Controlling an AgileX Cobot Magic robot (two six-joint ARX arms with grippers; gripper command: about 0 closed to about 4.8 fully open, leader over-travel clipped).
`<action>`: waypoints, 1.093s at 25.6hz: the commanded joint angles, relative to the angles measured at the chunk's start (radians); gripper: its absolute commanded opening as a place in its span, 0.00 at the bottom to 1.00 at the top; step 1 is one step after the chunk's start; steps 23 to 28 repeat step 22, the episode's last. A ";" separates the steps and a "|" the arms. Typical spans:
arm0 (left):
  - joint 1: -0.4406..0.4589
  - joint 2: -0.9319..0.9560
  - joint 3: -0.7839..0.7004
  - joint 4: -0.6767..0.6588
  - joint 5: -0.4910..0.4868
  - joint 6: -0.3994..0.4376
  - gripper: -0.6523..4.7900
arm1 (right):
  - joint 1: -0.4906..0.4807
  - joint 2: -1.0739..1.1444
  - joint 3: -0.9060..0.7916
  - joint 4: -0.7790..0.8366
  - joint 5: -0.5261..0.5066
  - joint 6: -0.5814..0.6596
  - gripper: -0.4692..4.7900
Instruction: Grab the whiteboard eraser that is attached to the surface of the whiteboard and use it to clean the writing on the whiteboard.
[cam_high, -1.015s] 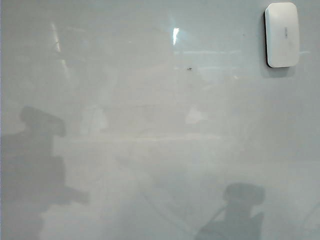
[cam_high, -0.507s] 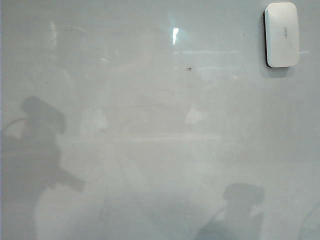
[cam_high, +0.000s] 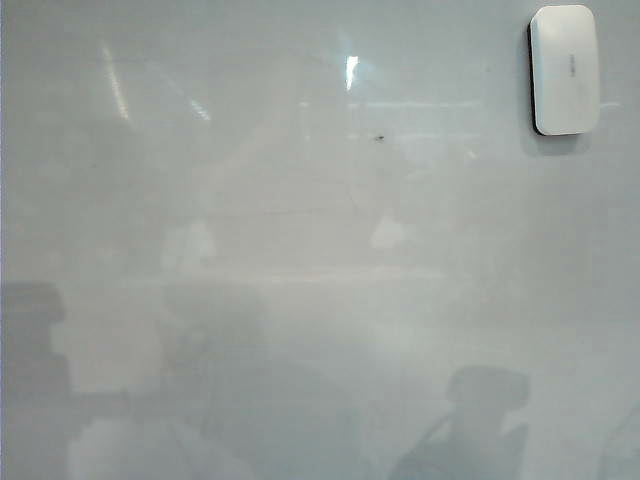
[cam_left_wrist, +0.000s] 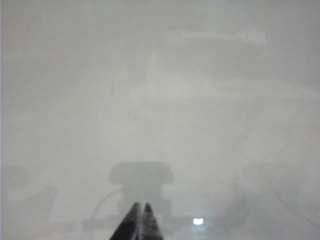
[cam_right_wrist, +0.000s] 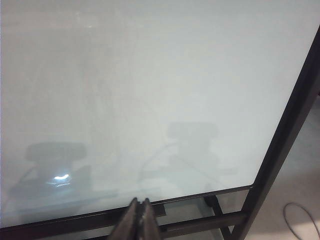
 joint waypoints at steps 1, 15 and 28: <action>0.000 0.001 -0.035 0.013 0.003 -0.013 0.12 | 0.001 0.000 0.001 -0.002 0.002 -0.003 0.08; 0.002 0.001 -0.050 -0.114 -0.004 -0.025 0.12 | 0.001 0.000 0.001 -0.002 0.002 -0.003 0.08; 0.002 0.001 -0.050 -0.114 -0.004 -0.025 0.12 | 0.001 0.000 0.001 -0.002 0.002 -0.003 0.08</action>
